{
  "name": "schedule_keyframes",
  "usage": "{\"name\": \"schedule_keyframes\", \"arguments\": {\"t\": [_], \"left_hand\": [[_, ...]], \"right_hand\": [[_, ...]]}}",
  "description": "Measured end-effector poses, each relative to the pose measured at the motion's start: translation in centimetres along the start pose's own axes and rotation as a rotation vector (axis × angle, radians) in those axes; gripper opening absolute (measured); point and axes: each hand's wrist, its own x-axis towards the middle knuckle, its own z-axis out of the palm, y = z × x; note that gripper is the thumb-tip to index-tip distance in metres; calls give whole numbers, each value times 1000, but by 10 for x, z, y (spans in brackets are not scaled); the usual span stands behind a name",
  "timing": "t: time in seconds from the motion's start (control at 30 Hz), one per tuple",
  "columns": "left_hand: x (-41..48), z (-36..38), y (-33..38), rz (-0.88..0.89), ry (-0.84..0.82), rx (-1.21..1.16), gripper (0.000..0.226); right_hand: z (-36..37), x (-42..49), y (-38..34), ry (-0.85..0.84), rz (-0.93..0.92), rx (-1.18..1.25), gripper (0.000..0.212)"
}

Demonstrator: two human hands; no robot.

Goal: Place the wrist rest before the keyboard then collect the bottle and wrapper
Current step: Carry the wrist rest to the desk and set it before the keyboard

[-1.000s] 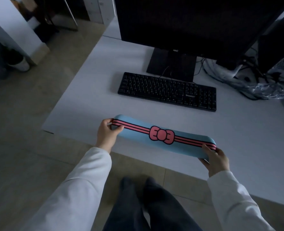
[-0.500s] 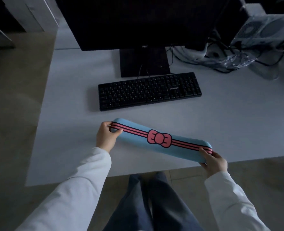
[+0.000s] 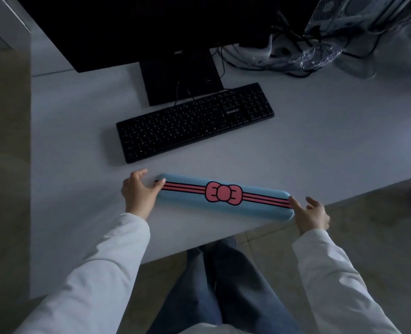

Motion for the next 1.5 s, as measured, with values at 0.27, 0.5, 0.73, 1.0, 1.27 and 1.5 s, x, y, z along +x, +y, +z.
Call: {"name": "schedule_keyframes", "arguments": {"t": [0.27,0.5,0.73,1.0,1.27,1.5], "left_hand": [[-1,2,-3,-136,-60,-58,67],[7,10,-5,-170,-199,-84,61],[12,7,-6,-259,-225,-170,50],[-15,5,-9,-341,-97,-411,35],[-13,14,7,-321,55,-436,34],[-10,24,12,-331,131,-428,42]], "right_hand": [[5,9,13,-39,55,92,65],[16,5,6,-115,89,78,67],[15,18,4,-147,13,65,46],[14,29,-45,-167,-207,77,38],[26,57,-89,-195,-338,-1,39],[34,73,-98,-220,-376,-36,41]]}}
